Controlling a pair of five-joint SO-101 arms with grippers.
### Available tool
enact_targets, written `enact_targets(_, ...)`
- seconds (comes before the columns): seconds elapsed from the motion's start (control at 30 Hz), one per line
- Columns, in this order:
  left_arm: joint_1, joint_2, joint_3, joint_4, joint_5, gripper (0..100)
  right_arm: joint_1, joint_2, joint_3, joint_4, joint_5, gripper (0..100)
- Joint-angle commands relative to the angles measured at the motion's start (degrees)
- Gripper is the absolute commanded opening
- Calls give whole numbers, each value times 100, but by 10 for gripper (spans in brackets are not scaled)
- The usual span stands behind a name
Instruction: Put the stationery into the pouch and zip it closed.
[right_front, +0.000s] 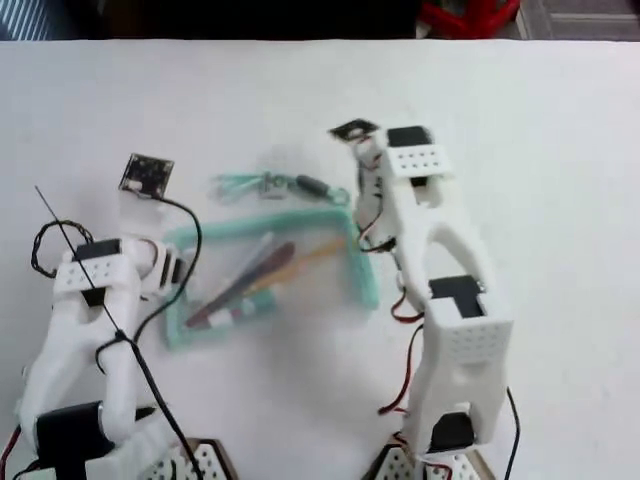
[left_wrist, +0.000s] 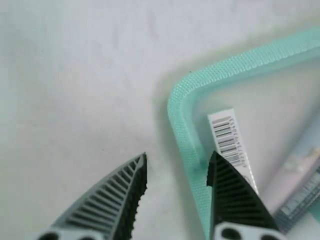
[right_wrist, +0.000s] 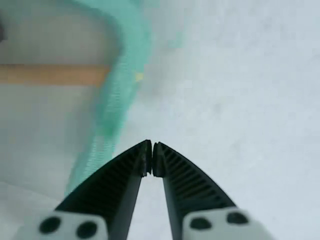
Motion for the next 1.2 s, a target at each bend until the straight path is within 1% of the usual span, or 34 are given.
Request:
enact_targets(0.0, 66, 101, -97, 53, -62, 203, 462, -171, -132, -207, -26, 18)
enact_targets(0.23, 127, 110, -97, 53, -53, 202, 92, 778, -9, -321, -44, 18)
enact_targets(0.33, 154, 110, -70, 62, -53, 141, -163, 884, -9, -321, -44, 18)
enact_targets(0.4, 347, 110, -53, 105, -53, 99, -251, 875, -9, -312, -44, 18)
enact_targets(0.43, 444, 110, -53, 176, -44, 94, -259, 857, -9, -312, -44, 18)
enact_targets(0.47, 558, 110, -70, 360, -26, 104, -259, 822, -9, -312, -44, 18)
enact_targets(0.53, 716, 101, -97, 747, 193, 155, -207, 796, -9, -312, -44, 18)
enact_targets(0.6, 734, 101, -97, 905, 589, 211, -127, 813, -9, -321, -44, 18)
enact_targets(0.63, 734, 101, -97, 905, 721, 222, -101, 840, -9, -365, -44, 18)
enact_targets(0.77, 734, 101, -88, 747, 800, 207, -136, 857, 35, -523, -44, 18)
enact_targets(0.87, 549, 110, -97, 651, 712, 193, -145, 848, 35, -514, -44, 18)
enact_targets(1.03, 127, 127, -53, 624, -79, 181, -180, 848, 35, -514, -44, 18)
enact_targets(1.17, -4, 673, -352, 703, -185, 181, -523, 796, 0, -347, -53, 18)
